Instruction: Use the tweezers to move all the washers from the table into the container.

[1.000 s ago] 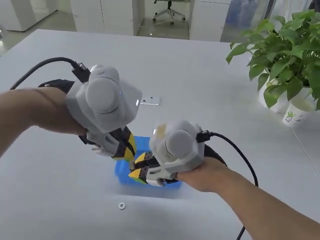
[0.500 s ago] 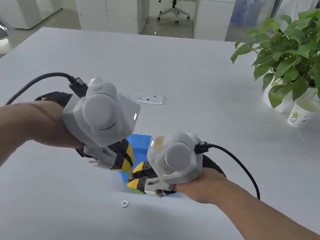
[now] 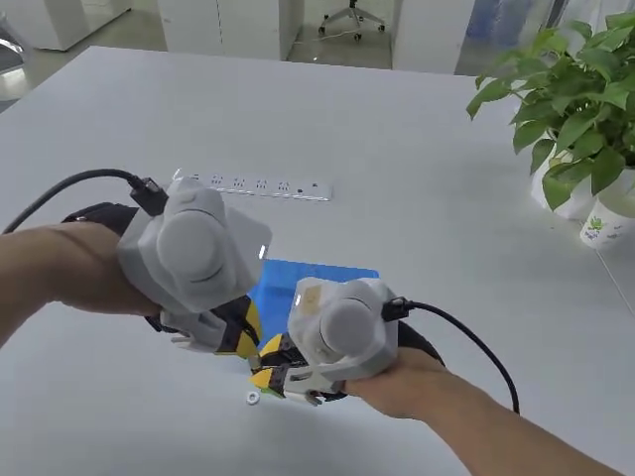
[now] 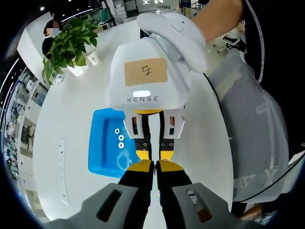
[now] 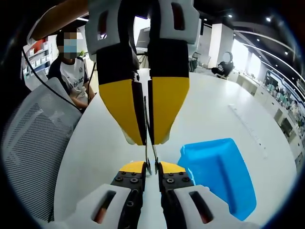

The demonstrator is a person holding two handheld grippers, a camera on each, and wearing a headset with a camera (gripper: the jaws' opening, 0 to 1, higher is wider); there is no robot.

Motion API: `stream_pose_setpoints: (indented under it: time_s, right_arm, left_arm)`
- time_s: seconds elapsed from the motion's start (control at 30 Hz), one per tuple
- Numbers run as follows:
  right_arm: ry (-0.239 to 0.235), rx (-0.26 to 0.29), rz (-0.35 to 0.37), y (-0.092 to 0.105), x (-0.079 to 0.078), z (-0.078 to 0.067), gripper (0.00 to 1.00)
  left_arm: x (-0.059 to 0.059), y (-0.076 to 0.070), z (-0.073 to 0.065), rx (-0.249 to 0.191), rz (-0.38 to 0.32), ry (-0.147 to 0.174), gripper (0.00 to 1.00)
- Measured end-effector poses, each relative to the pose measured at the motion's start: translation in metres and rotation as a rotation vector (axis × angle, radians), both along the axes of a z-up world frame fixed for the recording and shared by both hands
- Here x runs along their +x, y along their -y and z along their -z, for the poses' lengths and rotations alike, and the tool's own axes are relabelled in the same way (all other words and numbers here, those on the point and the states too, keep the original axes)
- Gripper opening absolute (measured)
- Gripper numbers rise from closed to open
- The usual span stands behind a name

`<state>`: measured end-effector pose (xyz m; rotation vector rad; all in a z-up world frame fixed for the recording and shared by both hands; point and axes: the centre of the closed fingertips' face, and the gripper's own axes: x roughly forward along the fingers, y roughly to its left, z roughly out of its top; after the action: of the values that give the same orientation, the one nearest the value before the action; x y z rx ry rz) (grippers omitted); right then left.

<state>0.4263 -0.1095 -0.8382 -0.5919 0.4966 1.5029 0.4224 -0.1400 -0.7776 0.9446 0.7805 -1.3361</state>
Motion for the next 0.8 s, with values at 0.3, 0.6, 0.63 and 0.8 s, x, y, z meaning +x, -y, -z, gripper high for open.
stream_pose_setpoints:
  time_s: [0.3,0.6,0.63,0.8]
  right_arm:
    - [-0.018,-0.001,-0.011,-0.004,-0.005,0.009,0.13]
    - [-0.034,-0.01,-0.022,-0.007,-0.01,0.016,0.13]
    - [-0.034,-0.011,-0.022,-0.007,-0.009,0.016,0.13]
    - [-0.044,-0.014,-0.022,-0.007,-0.01,0.019,0.13]
  left_arm:
    - [-0.005,-0.004,0.009,-0.002,-0.015,-0.011,0.07]
    - [-0.007,-0.008,0.016,-0.001,-0.026,-0.025,0.07]
    - [-0.007,-0.008,0.017,-0.001,-0.027,-0.026,0.07]
    - [-0.007,-0.009,0.02,-0.002,-0.029,-0.033,0.07]
